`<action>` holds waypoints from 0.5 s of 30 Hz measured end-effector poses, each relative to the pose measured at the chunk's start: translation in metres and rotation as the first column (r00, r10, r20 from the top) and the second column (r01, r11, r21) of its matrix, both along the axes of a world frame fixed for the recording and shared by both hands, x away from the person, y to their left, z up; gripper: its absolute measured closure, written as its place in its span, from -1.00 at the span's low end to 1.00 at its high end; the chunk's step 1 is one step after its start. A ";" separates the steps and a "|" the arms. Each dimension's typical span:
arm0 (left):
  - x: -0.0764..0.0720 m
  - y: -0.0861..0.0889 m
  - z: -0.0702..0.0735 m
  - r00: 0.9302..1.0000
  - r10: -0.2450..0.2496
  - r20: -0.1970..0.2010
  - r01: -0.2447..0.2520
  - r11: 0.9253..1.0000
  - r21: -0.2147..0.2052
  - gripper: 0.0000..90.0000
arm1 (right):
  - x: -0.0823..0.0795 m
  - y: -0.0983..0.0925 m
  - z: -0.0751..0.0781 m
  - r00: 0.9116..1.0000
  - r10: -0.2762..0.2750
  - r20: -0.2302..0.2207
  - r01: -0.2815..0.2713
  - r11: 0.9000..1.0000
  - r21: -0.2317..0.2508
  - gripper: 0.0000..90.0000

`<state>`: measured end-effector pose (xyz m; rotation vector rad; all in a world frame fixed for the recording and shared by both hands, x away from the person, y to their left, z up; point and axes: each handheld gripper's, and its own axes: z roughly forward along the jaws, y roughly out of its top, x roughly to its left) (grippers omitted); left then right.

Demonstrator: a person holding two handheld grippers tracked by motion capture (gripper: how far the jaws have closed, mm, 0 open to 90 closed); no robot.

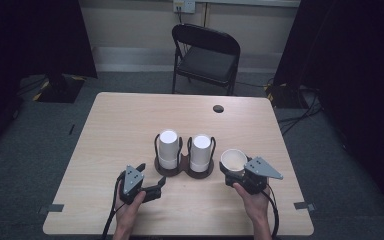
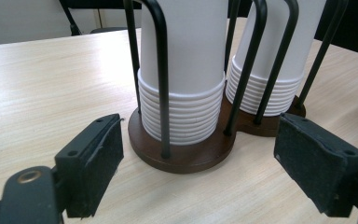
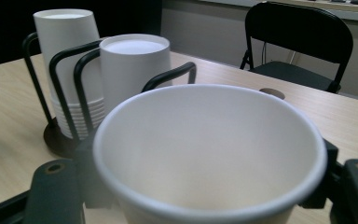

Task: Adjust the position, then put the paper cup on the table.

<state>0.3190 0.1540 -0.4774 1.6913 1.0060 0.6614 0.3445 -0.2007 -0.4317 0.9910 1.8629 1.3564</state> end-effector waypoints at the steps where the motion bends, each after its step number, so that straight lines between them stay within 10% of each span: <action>1: 0.000 0.000 -0.001 1.000 0.006 0.001 -0.006 1.000 -0.005 -0.65 | 0.000 0.000 0.000 1.000 0.000 0.000 0.000 1.000 0.000 -0.44; 15: -0.002 0.003 -0.011 0.998 0.061 0.021 -0.061 0.998 -0.017 -0.66 | 0.032 -0.016 0.001 0.997 -0.076 -0.008 0.077 0.997 0.032 -0.44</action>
